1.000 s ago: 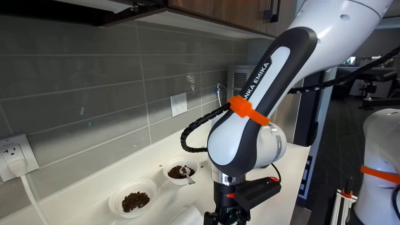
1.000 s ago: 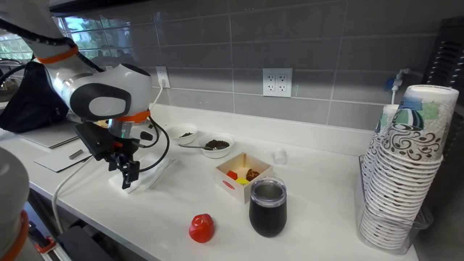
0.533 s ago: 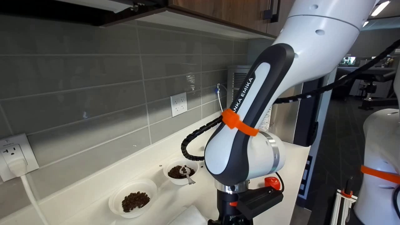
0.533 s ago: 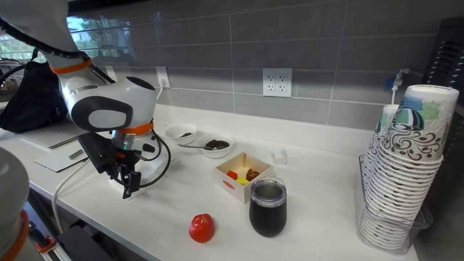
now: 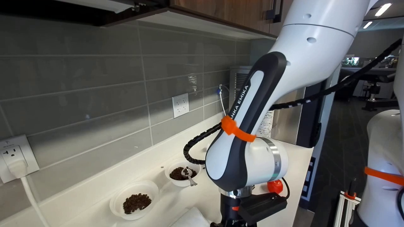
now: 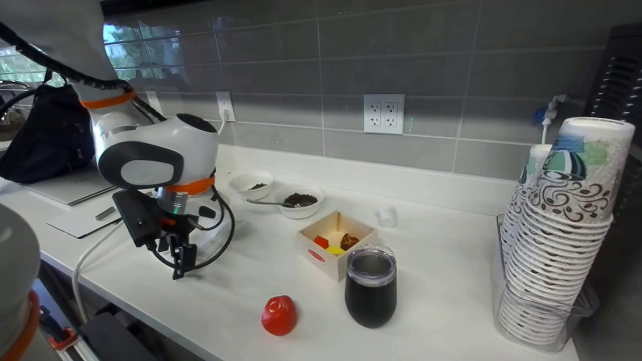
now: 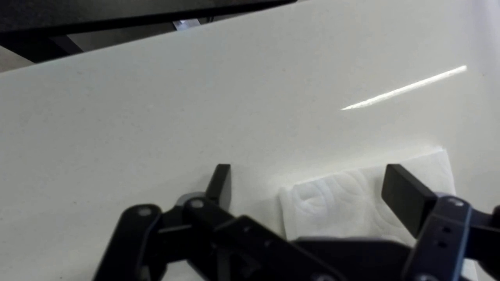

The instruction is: Unfold the napkin.

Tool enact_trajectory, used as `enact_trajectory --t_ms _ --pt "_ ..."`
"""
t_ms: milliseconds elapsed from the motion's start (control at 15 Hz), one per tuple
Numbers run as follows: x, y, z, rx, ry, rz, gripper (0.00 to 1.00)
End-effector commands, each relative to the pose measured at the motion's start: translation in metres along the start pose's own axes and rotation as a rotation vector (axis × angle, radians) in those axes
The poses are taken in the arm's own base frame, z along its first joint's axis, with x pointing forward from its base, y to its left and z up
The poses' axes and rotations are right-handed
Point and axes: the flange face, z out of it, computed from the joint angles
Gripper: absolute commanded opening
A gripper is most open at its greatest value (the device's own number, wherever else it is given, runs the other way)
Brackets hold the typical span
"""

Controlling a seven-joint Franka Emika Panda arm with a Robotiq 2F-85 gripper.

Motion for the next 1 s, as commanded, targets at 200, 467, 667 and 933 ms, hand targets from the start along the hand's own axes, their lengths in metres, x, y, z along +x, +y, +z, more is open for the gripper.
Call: enact_trajectory --t_ms 200,467,667,933 --pt "0.0011 0.0011 0.0001 0.019 0.035 0.028 1.00" --pt "0.0023 -0.0038 -0.0014 0.031 0.043 0.033 0.75" --pt "0.0030 -0.0053 -0.0021 0.029 0.048 0.024 0.58" --pt "0.0029 -0.0038 -0.0031 0.028 0.053 0.022 0.27"
